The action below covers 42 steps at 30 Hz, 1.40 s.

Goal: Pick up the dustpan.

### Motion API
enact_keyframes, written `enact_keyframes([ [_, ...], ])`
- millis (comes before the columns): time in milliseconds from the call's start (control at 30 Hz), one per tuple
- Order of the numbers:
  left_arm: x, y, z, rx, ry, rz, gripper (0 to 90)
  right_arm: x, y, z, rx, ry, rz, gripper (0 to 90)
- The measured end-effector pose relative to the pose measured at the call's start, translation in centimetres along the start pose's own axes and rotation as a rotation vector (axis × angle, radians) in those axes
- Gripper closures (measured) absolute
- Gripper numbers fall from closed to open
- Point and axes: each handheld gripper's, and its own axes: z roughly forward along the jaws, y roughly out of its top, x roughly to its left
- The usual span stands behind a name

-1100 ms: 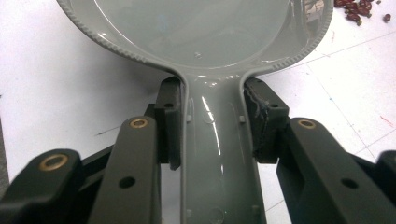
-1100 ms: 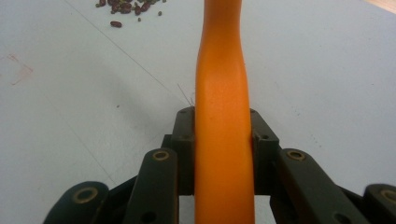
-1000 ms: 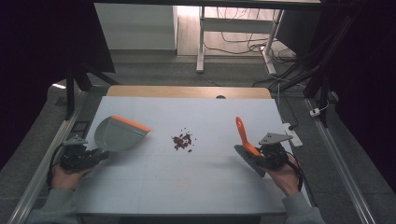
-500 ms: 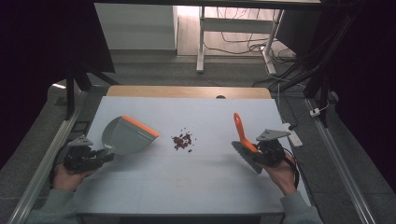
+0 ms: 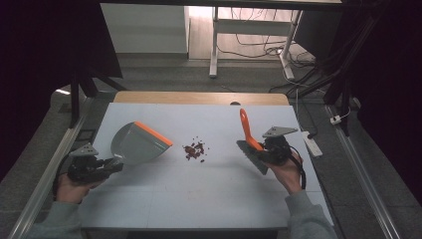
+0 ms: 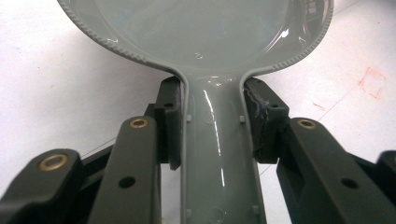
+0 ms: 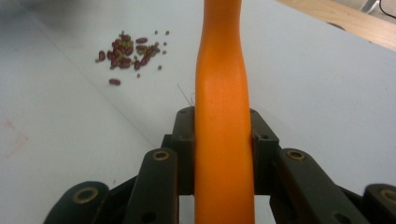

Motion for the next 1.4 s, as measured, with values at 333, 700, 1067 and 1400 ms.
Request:
enact_keyframes([
  [333,-0.2,-0.1,0.0,-0.004,-0.032,0.025,61.8,-0.6,1.9,1.5,-0.051,0.008,0.033,70.2],
  [700,-0.6,-0.1,0.1,0.012,-0.071,0.063,61.8,-0.6,2.7,2.5,-0.060,0.029,0.009,70.2],
  [1067,-1.7,-0.2,0.1,0.034,-0.123,0.111,61.8,-0.3,3.0,2.8,-0.063,0.036,-0.003,70.2],
  [1400,-2.3,-0.2,0.3,0.071,-0.157,0.151,61.8,-0.1,3.0,3.2,-0.048,0.035,-0.013,70.2],
])
